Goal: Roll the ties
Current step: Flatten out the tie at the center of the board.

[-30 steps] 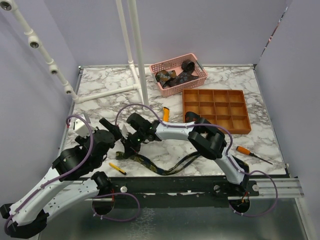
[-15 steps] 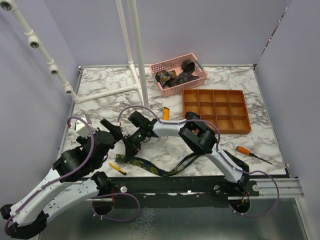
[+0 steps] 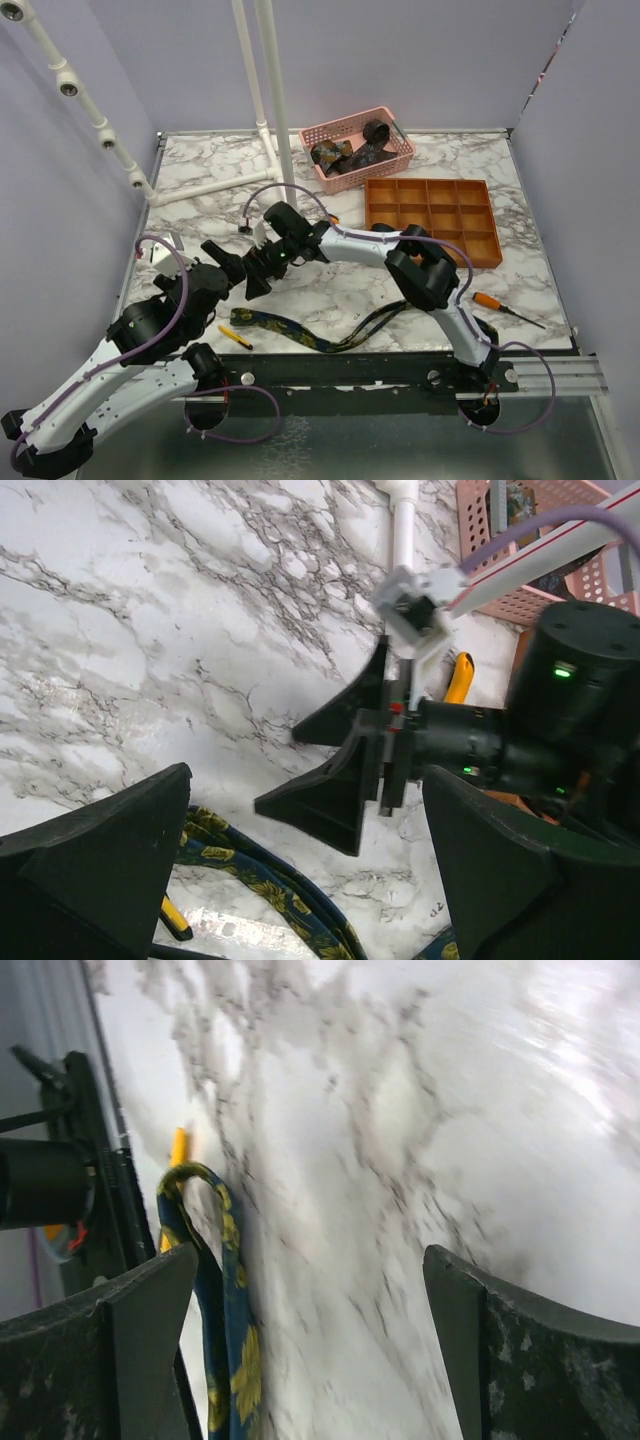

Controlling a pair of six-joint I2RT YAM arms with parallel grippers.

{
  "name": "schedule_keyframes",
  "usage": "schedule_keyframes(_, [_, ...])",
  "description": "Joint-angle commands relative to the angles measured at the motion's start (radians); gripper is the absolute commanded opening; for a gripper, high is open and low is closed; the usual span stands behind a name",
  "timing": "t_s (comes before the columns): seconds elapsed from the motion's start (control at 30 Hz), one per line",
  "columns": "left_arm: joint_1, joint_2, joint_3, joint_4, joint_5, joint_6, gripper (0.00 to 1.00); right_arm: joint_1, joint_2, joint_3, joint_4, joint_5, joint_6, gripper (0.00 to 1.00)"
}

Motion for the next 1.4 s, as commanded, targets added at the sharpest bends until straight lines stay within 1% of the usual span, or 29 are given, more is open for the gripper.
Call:
schedule_keyframes(0.0, [-0.005, 0.041, -0.019, 0.011, 0.035, 0.011, 0.98, -0.011, -0.228, -0.154, 0.032, 0.371, 0.026, 1.00])
schedule_keyframes(0.07, [-0.005, 0.073, -0.028, 0.034, 0.071, 0.026, 0.94, -0.010, -0.352, -0.290, 0.074, 0.465, 0.060, 0.99])
schedule_keyframes(0.13, [-0.004, 0.104, -0.062, 0.084, 0.136, 0.037, 0.84, -0.011, -0.489, -0.425, 0.109, 0.561, 0.088, 1.00])
schedule_keyframes(0.2, [-0.005, 0.131, -0.114, 0.156, 0.224, 0.038, 0.71, -0.012, -0.626, -0.542, 0.115, 0.636, 0.110, 0.99])
schedule_keyframes(0.3, [-0.005, 0.144, -0.184, 0.253, 0.331, 0.036, 0.45, -0.012, -0.814, -0.692, 0.082, 0.746, 0.162, 1.00])
schedule_keyframes(0.37, [-0.007, 0.130, -0.219, 0.278, 0.376, 0.035, 0.28, -0.011, -0.924, -0.781, 0.059, 0.810, 0.209, 1.00])
schedule_keyframes(0.4, [-0.006, 0.117, -0.235, 0.286, 0.398, 0.034, 0.21, -0.012, -0.970, -0.819, 0.039, 0.828, 0.228, 0.99])
schedule_keyframes(0.5, [-0.009, 0.087, -0.288, 0.323, 0.506, 0.037, 0.07, -0.011, -1.090, -0.906, -0.026, 0.892, 0.317, 0.99])
schedule_keyframes(0.57, [-0.011, 0.099, -0.327, 0.363, 0.606, 0.032, 0.01, -0.013, -1.143, -0.935, -0.102, 0.928, 0.381, 0.99])
schedule_keyframes(0.63, [-0.018, 0.133, -0.366, 0.395, 0.683, 0.029, 0.00, -0.011, -1.185, -0.953, -0.193, 0.976, 0.457, 0.98])
schedule_keyframes(0.73, [-0.048, 0.167, -0.412, 0.446, 0.706, 0.026, 0.00, -0.012, -1.228, -0.962, -0.335, 1.038, 0.579, 0.97])
schedule_keyframes(0.83, [-0.062, 0.183, -0.452, 0.540, 0.724, 0.016, 0.00, -0.026, -1.210, -0.953, -0.469, 1.123, 0.675, 0.94])
schedule_keyframes(0.9, [-0.067, 0.204, -0.473, 0.604, 0.745, 0.011, 0.00, -0.072, -1.177, -0.945, -0.532, 1.118, 0.715, 0.92])
schedule_keyframes(1.03, [-0.095, 0.284, -0.474, 0.682, 0.765, 0.032, 0.00, -0.254, -1.161, -0.992, -0.519, 0.980, 0.710, 0.87])
schedule_keyframes(1.1, [-0.116, 0.315, -0.469, 0.707, 0.747, 0.041, 0.00, -0.315, -1.172, -1.011, -0.493, 0.938, 0.697, 0.86])
schedule_keyframes(1.17, [-0.122, 0.352, -0.473, 0.738, 0.722, 0.054, 0.00, -0.348, -1.165, -1.018, -0.469, 0.920, 0.684, 0.84])
schedule_keyframes(1.23, [-0.122, 0.396, -0.476, 0.761, 0.678, 0.061, 0.00, -0.373, -1.130, -1.019, -0.453, 0.897, 0.676, 0.80])
schedule_keyframes(1.37, [-0.121, 0.456, -0.479, 0.777, 0.576, 0.051, 0.00, -0.394, -1.037, -1.026, -0.420, 0.883, 0.667, 0.69])
